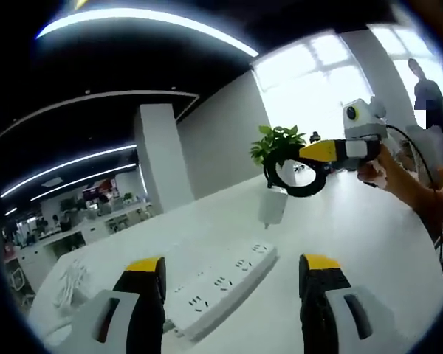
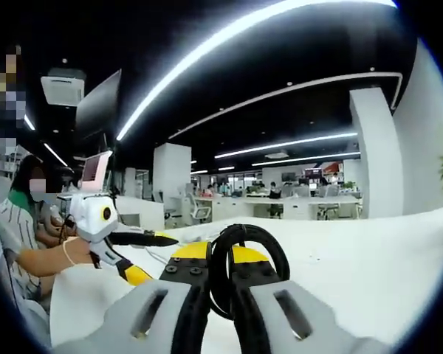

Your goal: Straighten the power strip on the desk, plug the charger into it

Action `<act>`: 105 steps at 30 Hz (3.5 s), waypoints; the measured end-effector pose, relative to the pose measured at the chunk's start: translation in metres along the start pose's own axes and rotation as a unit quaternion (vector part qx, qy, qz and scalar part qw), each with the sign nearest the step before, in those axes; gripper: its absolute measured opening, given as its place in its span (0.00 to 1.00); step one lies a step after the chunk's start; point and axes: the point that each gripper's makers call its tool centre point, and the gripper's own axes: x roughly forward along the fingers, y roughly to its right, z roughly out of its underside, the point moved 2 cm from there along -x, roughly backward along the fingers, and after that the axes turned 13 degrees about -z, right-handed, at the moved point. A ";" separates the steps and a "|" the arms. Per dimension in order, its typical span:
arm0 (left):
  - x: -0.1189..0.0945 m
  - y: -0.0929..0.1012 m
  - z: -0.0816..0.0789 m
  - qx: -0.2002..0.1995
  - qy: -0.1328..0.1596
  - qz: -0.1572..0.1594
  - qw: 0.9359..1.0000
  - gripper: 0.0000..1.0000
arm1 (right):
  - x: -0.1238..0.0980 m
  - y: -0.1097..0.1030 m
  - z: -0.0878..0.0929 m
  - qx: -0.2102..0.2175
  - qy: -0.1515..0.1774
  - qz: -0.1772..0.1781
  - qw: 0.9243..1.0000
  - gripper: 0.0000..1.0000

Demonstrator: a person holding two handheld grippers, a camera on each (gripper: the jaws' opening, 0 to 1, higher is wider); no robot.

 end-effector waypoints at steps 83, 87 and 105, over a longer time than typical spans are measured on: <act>0.071 0.072 -0.015 0.060 -0.051 0.097 0.992 0.26 | 0.022 -0.021 0.018 0.022 -0.015 -0.028 0.999 0.06; 0.074 0.071 -0.018 0.046 -0.051 0.112 0.991 0.26 | 0.022 -0.018 0.016 0.024 -0.012 -0.028 0.999 0.06; 0.095 0.064 -0.009 0.031 -0.091 0.269 0.958 0.25 | 0.044 0.005 0.021 0.040 -0.062 -0.028 0.997 0.06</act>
